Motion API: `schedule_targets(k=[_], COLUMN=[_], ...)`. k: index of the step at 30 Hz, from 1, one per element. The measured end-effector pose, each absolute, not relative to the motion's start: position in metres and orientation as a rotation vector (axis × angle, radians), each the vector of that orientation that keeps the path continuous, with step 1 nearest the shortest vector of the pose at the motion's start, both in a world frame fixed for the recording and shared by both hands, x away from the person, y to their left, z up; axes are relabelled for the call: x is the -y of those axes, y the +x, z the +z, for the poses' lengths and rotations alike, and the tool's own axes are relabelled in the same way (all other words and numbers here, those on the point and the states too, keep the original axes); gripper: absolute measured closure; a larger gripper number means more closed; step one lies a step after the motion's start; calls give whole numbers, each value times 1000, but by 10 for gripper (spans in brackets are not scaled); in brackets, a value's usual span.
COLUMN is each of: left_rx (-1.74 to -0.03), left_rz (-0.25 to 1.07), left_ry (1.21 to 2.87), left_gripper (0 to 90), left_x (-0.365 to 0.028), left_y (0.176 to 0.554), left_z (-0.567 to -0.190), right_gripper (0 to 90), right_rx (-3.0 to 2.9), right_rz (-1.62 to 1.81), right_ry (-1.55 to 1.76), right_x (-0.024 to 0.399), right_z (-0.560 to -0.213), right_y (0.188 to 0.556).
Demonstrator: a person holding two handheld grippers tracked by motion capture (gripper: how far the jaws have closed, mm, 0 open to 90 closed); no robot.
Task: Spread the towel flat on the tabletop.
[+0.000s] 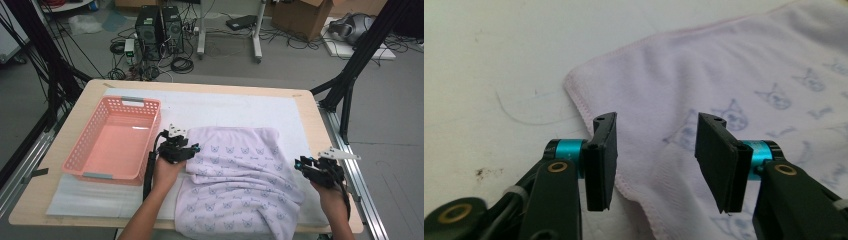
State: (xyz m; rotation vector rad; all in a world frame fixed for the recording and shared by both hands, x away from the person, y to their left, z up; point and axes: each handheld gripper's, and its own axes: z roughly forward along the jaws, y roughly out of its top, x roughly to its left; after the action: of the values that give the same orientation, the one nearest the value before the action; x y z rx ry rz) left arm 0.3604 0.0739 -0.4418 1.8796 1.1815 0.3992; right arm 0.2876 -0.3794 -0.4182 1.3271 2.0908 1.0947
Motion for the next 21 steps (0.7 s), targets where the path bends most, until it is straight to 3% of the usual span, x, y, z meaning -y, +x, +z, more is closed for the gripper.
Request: schedule_targets(k=[2,5,9,14,16,18,21], left_rx=[-1198,-1171,-1140,-1178,-1204,-1229,-1268], left_rz=[381,407,434,497,515,538,513], left_ry=[1894,1899,1929,1889,1874,1825,1832], left_gripper=[482,526,823,856,858,858,858], left_x=[-70,-64,-63,-67,-69,-72,-75], left_y=[365,365,366,373,379,383,386], left_z=[-449,-451,-451,-441,-438,-438,-442], right_gripper=[686,669,593,553,637,838,888], right_rx=[-2099,-2116,-2144,-2185,-2186,-2219,-2245], right_rz=[1060,1039,1071,1015,956,978,980], right_ry=[1355,1397,1436,1386,1349,1318,1267], right_x=[377,372,359,328,318,314,315], right_z=[-423,-431,-439,-447,-446,-445,-444], right_y=[308,336,371,396,400,402,403])
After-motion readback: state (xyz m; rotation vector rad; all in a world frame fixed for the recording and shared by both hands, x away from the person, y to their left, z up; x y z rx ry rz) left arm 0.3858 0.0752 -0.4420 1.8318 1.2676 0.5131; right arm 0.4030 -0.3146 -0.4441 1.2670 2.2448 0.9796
